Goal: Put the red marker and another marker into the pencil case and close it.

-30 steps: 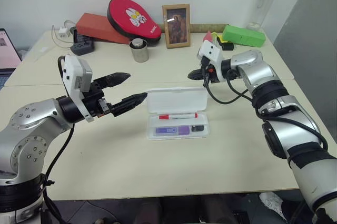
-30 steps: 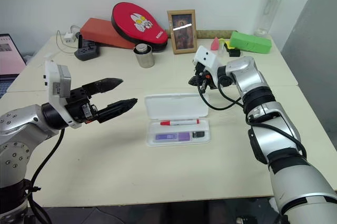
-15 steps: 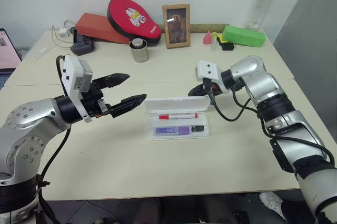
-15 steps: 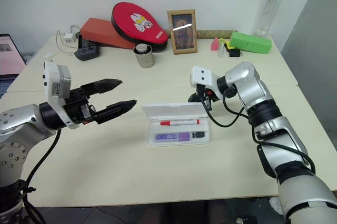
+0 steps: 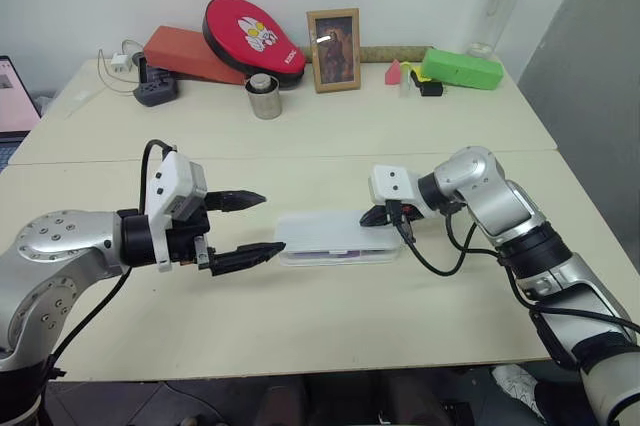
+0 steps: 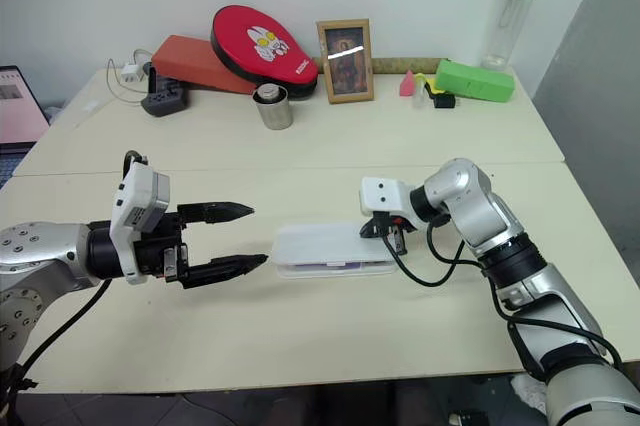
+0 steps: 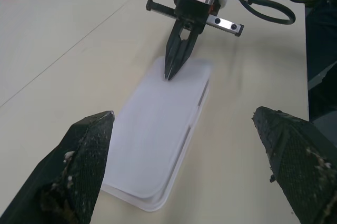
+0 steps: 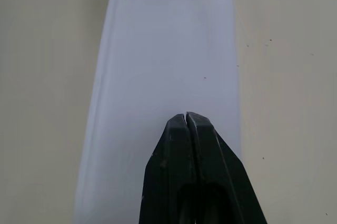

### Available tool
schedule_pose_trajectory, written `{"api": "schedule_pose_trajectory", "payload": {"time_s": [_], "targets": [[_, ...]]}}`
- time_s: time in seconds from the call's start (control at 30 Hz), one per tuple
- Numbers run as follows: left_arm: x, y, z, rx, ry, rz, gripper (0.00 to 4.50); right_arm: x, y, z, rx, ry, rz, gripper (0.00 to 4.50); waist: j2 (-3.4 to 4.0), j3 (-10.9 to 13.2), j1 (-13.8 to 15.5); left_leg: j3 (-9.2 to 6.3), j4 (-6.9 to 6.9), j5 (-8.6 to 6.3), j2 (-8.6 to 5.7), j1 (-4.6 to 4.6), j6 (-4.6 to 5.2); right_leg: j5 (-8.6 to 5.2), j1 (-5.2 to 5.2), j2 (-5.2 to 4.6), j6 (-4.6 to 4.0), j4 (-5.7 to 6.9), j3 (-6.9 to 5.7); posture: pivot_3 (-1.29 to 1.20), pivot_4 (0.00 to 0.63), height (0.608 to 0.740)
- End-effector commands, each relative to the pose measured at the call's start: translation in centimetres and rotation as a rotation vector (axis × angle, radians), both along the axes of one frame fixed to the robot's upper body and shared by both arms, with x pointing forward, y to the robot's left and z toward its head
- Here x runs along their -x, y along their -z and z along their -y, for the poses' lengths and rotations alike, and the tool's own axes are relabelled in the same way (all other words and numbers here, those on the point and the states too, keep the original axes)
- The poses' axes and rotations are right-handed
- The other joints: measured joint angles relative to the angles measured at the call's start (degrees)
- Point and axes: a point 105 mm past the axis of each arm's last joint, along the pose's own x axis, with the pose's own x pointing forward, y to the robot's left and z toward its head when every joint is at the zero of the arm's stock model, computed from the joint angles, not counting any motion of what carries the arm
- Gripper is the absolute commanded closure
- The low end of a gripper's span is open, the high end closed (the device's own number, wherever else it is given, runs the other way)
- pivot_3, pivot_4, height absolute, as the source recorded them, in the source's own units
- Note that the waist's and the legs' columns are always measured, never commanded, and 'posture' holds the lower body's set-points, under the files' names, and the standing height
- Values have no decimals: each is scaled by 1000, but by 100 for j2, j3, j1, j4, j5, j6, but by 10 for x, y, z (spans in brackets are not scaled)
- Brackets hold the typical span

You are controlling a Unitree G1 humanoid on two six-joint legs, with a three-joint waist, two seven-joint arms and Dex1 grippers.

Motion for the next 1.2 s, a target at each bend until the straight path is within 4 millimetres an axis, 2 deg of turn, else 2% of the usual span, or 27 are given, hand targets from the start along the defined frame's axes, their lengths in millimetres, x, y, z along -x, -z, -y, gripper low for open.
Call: {"api": "schedule_pose_trajectory", "payload": {"time_s": [0.03, 0.23, 0.4, 0.5, 0.6, 0.7, 0.83, 0.93, 1.07, 1.13, 1.2], "targets": [[0, -9, 2, -16, 23, 40, 0, 1, 22, 7, 103, 29, 20, 4488, 0, 0, -3, 0, 0, 0, 0, 0, 0, 0, 0, 0, 0, 0, 0, 0, 150, 740], [0, -8, 2, -21, 35, 29, 0, 2, 34, 11, 133, 43, 2, 4488, -6, -4, -5, 2, 0, 0, 0, 28, 1, 0, 23, 1, 0, 1, 3, 0, 150, 740], [-4, -7, 3, -12, 13, 36, 0, 8, 10, 2, -47, 57, -54, 4488, -7, -5, -3, 2, -1, -1, 0, 33, 1, 0, 28, 1, 0, 1, 4, 0, 150, 740], [-16, -7, -3, 30, -73, 52, 0, 9, -12, 5, -206, 103, -69, 4488, -6, -5, 4, 1, -2, -1, 0, 30, 1, 0, 27, 0, 0, -1, 4, 0, 150, 740], [-32, -2, -19, 45, -201, 74, 0, 0, -45, 14, -429, 193, -13, 4488, -5, -3, 2, 1, 0, -1, 0, 16, 1, 0, 13, 0, 0, 3, 4, 0, 150, 740], [-43, -1, -30, 60, -279, 99, 0, -13, -63, 24, -563, 308, 17, 4488, -5, -3, -3, 0, -1, -1, 1, 15, 1, 0, 9, 0, 0, 4, 4, 0, 150, 740], [-66, 5, -63, 49, -469, 139, 0, -29, -66, 69, -620, 534, 63, 4488, -4, -3, 13, 0, -2, -1, 1, 12, 1, 0, 8, 1, 0, 2, 2, 0, 150, 740], [-72, 11, -78, 15, -512, 146, 0, -26, -56, 99, -572, 658, 16, 3994, -4, -3, 30, 4, -2, -1, -5, 7, 1, 0, 7, -4, 0, -2, 4, 0, 150, 740], [-76, 9, -91, 23, -539, 150, 0, -19, -53, 117, -541, 707, 15, 3074, -4, -3, 23, 5, -2, -1, -5, -4, 2, 0, 0, -7, 0, -4, 4, 0, 150, 740], [-80, 9, -100, 30, -565, 149, 0, -18, -55, 130, -537, 752, 41, 2566, -3, -2, 9, 5, -2, -1, -3, -3, 3, 0, 0, -6, 0, -2, 1, 0, 150, 740], [-83, 8, -103, 28, -571, 153, 0, -16, -58, 135, -537, 765, 57, 2062, -2, -2, -3, 9, -2, -1, -1, 0, 3, 0, 0, -2, 0, 1, 2, 0, 150, 740]]}}
